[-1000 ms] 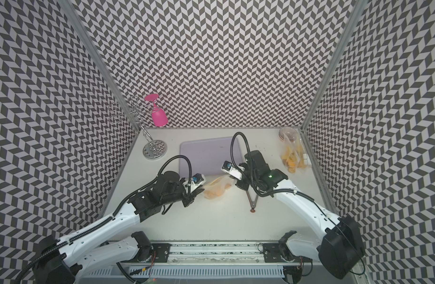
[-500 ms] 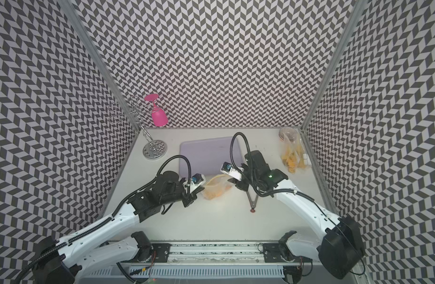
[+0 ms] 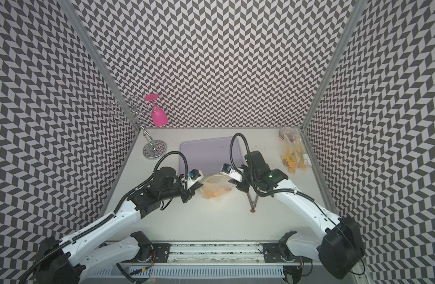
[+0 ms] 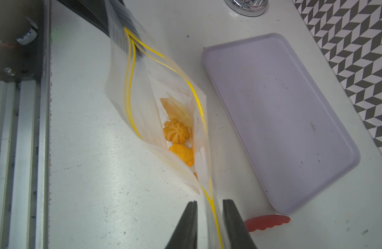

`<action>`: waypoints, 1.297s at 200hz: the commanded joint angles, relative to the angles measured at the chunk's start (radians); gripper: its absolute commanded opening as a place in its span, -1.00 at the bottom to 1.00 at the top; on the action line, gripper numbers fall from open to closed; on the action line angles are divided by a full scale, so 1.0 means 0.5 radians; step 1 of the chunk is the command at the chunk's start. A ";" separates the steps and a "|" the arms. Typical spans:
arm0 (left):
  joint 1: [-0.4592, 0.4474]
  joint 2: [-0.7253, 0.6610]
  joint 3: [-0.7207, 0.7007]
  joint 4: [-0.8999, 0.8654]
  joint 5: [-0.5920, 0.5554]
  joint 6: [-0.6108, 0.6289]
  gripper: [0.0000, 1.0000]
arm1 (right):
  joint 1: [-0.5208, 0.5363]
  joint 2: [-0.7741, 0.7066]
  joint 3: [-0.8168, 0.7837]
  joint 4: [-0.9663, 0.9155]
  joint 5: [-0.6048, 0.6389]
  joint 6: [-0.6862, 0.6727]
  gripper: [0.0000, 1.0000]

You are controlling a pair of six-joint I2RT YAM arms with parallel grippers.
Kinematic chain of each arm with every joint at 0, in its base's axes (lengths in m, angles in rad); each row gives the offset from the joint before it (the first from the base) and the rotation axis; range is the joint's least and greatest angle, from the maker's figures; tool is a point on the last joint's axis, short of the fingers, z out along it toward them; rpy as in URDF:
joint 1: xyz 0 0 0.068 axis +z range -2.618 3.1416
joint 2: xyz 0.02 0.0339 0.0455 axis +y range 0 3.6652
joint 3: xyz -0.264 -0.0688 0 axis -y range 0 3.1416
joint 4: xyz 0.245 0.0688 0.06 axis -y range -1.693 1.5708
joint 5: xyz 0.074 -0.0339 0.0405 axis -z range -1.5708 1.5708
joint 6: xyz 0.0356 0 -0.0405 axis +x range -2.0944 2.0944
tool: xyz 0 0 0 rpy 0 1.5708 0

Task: Put the cookies into a resealable bag to prevent moisture
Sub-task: Close the ziploc bag at the center of the board.

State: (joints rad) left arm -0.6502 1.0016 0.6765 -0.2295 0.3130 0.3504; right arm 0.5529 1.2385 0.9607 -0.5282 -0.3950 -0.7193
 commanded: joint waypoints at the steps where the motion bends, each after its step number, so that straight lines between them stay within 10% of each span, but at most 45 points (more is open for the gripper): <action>1: 0.034 0.012 0.039 0.042 0.067 0.066 -1.00 | -0.008 0.034 0.079 0.026 -0.018 -0.031 -1.00; 40: 0.070 0.011 0.010 0.136 0.174 0.060 -1.00 | -0.008 0.029 0.040 0.093 -0.027 0.008 -1.00; 67: 0.082 -0.011 -0.047 0.252 0.241 0.016 -0.38 | -0.008 -0.006 -0.003 0.124 -0.018 0.018 -1.00; 141: 0.101 0.013 -0.151 0.594 0.361 -0.322 -0.20 | -0.015 0.085 0.014 0.188 -0.040 0.170 -1.00; 259: 0.131 0.065 -0.194 0.531 0.398 -0.183 0.01 | -0.119 0.131 -0.013 0.267 -0.022 0.284 -1.00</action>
State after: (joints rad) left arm -0.5884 1.0233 0.5892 0.0238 0.4927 0.2413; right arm 0.5037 1.2976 0.9634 -0.4583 -0.3973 -0.5953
